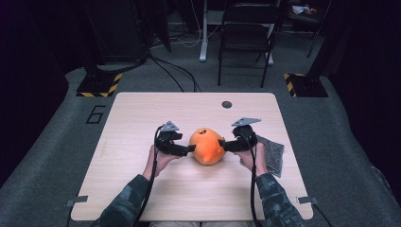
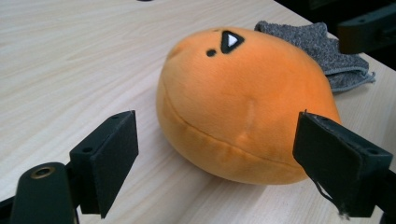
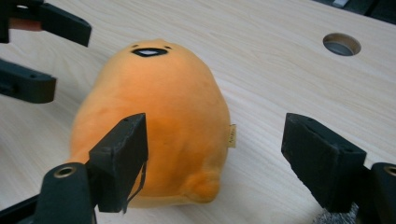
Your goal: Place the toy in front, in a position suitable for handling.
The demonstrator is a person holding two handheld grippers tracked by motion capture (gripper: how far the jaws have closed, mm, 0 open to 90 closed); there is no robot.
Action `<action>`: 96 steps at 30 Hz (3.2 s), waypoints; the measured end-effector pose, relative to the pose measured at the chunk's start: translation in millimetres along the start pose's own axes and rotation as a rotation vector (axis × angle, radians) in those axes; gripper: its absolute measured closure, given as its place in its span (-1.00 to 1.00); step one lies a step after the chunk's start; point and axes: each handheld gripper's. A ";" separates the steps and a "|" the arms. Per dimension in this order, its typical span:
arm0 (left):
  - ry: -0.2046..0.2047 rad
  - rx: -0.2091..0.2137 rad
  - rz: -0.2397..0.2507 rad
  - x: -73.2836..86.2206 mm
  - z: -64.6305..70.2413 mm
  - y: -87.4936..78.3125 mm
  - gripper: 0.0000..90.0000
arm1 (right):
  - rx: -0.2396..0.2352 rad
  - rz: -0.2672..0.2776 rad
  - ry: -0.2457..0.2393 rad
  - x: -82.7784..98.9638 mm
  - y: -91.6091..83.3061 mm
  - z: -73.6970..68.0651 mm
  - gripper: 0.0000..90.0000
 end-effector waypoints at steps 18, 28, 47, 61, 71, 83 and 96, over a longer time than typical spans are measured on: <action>0.023 -0.014 -0.047 18.0 14.3 31.2 0.12 | -0.165 -0.086 -0.026 9.5 36.6 -5.4 0.41; 0.074 -0.013 -0.011 19.1 15.5 28.4 0.54 | -0.127 -0.044 -0.037 11.0 32.8 -11.6 0.79; 0.129 0.100 -0.020 -5.8 6.2 9.1 0.56 | -0.010 -0.024 -0.026 -3.2 -11.0 -32.6 0.81; 0.167 0.173 -0.084 -14.4 -4.3 15.1 0.54 | 0.044 -0.053 0.012 5.9 -19.3 -46.3 0.80; 0.130 0.203 -0.126 -3.1 -17.9 31.1 0.41 | 0.047 -0.097 -0.011 19.4 0.4 -49.1 0.68; 0.081 0.105 -0.051 -1.8 -0.4 15.5 -0.38 | 0.013 -0.026 -0.024 -1.3 -15.0 -22.4 -0.31; 0.098 0.056 -0.047 12.1 37.8 12.9 -0.54 | -0.022 0.008 -0.029 -12.2 16.3 5.9 -0.36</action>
Point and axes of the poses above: each handheld gripper's, and its own axes: y roughly forward along the jaws, x roughly out of its underside, z roughly to its right, and after that the axes turned 13 degrees about x, right-handed
